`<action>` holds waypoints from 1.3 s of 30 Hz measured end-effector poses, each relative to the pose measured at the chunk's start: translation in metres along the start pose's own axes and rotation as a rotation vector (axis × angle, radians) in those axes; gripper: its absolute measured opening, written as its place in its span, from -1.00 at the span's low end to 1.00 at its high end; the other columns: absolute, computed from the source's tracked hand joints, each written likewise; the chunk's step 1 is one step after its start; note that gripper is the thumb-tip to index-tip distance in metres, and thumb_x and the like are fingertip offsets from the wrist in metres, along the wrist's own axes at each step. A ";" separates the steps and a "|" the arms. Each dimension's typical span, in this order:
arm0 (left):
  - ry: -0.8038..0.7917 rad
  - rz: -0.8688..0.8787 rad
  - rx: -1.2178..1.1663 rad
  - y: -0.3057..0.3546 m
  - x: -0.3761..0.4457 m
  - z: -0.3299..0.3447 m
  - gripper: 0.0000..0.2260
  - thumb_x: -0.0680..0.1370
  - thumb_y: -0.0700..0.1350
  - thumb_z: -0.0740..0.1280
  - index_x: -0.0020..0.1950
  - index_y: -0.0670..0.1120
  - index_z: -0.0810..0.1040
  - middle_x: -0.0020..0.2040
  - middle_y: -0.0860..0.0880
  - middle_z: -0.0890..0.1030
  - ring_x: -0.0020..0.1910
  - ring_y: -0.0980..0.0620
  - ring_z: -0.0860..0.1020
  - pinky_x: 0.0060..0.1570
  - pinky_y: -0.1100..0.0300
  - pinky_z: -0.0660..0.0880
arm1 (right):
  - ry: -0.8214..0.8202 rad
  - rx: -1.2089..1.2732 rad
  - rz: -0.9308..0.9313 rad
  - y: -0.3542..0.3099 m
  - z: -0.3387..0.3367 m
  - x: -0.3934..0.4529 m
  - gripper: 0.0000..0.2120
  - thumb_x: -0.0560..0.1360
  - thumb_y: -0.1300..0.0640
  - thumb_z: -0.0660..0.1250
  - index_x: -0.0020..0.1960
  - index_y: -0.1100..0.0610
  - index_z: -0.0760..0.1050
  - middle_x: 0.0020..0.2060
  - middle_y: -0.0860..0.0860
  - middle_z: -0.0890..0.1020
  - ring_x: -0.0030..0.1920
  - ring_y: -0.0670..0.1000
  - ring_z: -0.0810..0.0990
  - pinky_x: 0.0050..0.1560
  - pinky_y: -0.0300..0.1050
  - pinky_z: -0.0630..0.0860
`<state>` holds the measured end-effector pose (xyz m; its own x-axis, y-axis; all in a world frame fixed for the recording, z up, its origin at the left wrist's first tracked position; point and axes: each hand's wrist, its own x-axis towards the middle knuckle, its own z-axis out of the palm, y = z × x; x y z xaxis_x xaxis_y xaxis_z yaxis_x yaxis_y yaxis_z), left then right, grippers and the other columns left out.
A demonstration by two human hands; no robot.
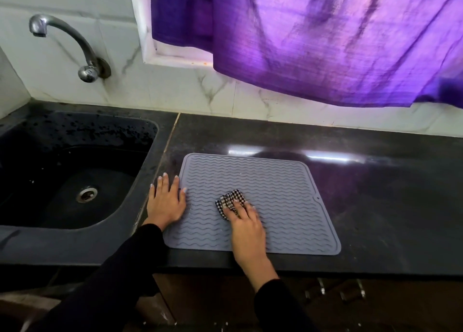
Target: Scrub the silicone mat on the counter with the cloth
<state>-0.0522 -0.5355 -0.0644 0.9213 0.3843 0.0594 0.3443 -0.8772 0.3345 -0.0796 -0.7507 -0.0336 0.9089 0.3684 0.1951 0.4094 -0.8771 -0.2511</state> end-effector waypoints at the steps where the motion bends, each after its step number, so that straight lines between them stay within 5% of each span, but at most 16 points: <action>1: 0.009 0.009 0.021 0.000 -0.002 0.002 -0.51 0.62 0.07 -0.03 0.51 -0.08 0.09 0.53 -0.19 0.03 0.52 -0.11 -0.02 0.46 -0.05 -0.14 | 0.019 -0.034 0.005 0.004 0.003 -0.001 -0.53 0.50 0.31 0.13 0.34 -0.03 0.42 0.39 0.07 0.39 0.41 0.19 0.31 0.43 0.07 0.15; 9: 0.024 0.025 0.041 -0.001 -0.006 0.001 -0.52 0.62 0.07 -0.07 0.51 -0.07 0.10 0.53 -0.17 0.05 0.52 -0.10 -0.01 0.47 -0.03 -0.14 | 0.034 -0.046 0.113 0.047 -0.005 -0.011 -0.50 0.35 0.37 0.26 0.22 0.02 0.54 0.26 0.11 0.53 0.30 0.23 0.44 0.38 0.13 0.22; 14: 0.006 0.022 0.026 -0.003 -0.006 0.000 -0.51 0.61 0.07 -0.09 0.52 -0.07 0.08 0.54 -0.16 0.03 0.52 -0.08 -0.03 0.47 -0.02 -0.15 | 0.013 -0.136 0.138 0.075 -0.016 -0.018 -0.34 0.36 0.18 -0.20 0.27 -0.01 0.49 0.32 0.08 0.48 0.35 0.23 0.37 0.41 0.11 0.23; 17: 0.001 0.022 0.015 -0.003 -0.006 -0.001 -0.43 0.55 0.12 -0.17 0.51 -0.07 0.09 0.53 -0.16 0.04 0.52 -0.08 -0.03 0.47 -0.02 -0.16 | -0.100 -0.046 0.317 0.089 -0.036 -0.010 -0.51 0.50 0.29 0.06 0.35 -0.05 0.41 0.34 0.07 0.45 0.33 0.16 0.38 0.31 -0.02 0.33; 20: 0.006 0.028 0.007 -0.003 -0.007 -0.002 -0.36 0.47 0.13 -0.21 0.51 -0.07 0.09 0.53 -0.16 0.04 0.52 -0.08 -0.03 0.46 -0.01 -0.16 | -0.004 0.337 0.603 0.085 -0.059 0.010 -0.54 0.51 0.30 0.16 0.34 -0.02 0.42 0.18 0.15 0.56 0.08 0.17 0.54 -0.01 -0.08 0.44; 23: 0.004 0.023 0.010 -0.002 -0.007 -0.002 -0.37 0.49 0.13 -0.21 0.51 -0.07 0.08 0.53 -0.16 0.04 0.52 -0.08 -0.03 0.46 -0.01 -0.17 | 0.072 0.340 0.432 0.055 -0.048 0.008 -0.49 0.52 0.35 0.16 0.41 0.01 0.32 0.31 0.04 0.46 0.22 0.06 0.47 0.23 -0.09 0.41; 25: 0.009 0.018 0.017 -0.002 -0.007 -0.002 -0.44 0.55 0.11 -0.17 0.51 -0.07 0.09 0.53 -0.16 0.04 0.52 -0.08 -0.02 0.47 -0.02 -0.15 | -0.006 0.143 0.248 0.037 -0.026 -0.004 -0.45 0.54 0.34 0.14 0.47 0.03 0.18 0.47 0.04 0.24 0.46 0.08 0.21 0.47 -0.04 0.14; 27: 0.013 0.020 0.024 -0.001 -0.007 -0.001 -0.51 0.61 0.06 -0.09 0.51 -0.07 0.09 0.53 -0.16 0.03 0.52 -0.08 -0.02 0.47 -0.03 -0.14 | -0.076 -0.063 0.151 0.036 -0.010 -0.011 -0.45 0.58 0.30 0.08 0.52 0.07 0.02 0.52 0.08 0.06 0.52 0.07 -0.01 0.49 -0.06 -0.10; 29: 0.012 0.024 0.024 -0.001 -0.007 -0.001 -0.52 0.62 0.04 -0.06 0.51 -0.08 0.08 0.53 -0.17 0.03 0.52 -0.09 -0.03 0.47 -0.03 -0.14 | -0.093 -0.069 0.131 0.046 -0.008 -0.009 -0.47 0.59 0.26 0.08 0.52 0.07 0.03 0.52 0.07 0.06 0.52 0.05 -0.02 0.48 -0.09 -0.11; 35: -0.007 0.029 0.027 0.000 -0.008 -0.003 -0.52 0.62 0.05 -0.08 0.52 -0.08 0.05 0.53 -0.18 0.02 0.52 -0.09 -0.04 0.47 -0.03 -0.16 | -0.090 0.401 0.211 0.065 -0.015 0.002 -0.59 0.58 0.21 0.16 0.41 -0.02 0.32 0.42 -0.03 0.34 0.44 0.00 0.24 0.40 -0.07 0.24; 39: -0.033 0.030 0.030 -0.001 -0.009 -0.006 -0.52 0.62 0.05 -0.09 0.52 -0.08 0.03 0.54 -0.17 0.00 0.52 -0.09 -0.05 0.47 -0.03 -0.17 | 0.036 1.326 0.759 0.086 -0.050 0.026 -0.70 0.61 0.20 0.11 0.31 0.22 0.40 -0.01 0.08 0.59 -0.06 0.08 0.57 -0.14 -0.16 0.51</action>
<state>-0.0617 -0.5368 -0.0595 0.9366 0.3483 0.0383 0.3211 -0.8968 0.3043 -0.0251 -0.8318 -0.0029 0.9354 -0.0510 -0.3498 -0.3469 0.0576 -0.9361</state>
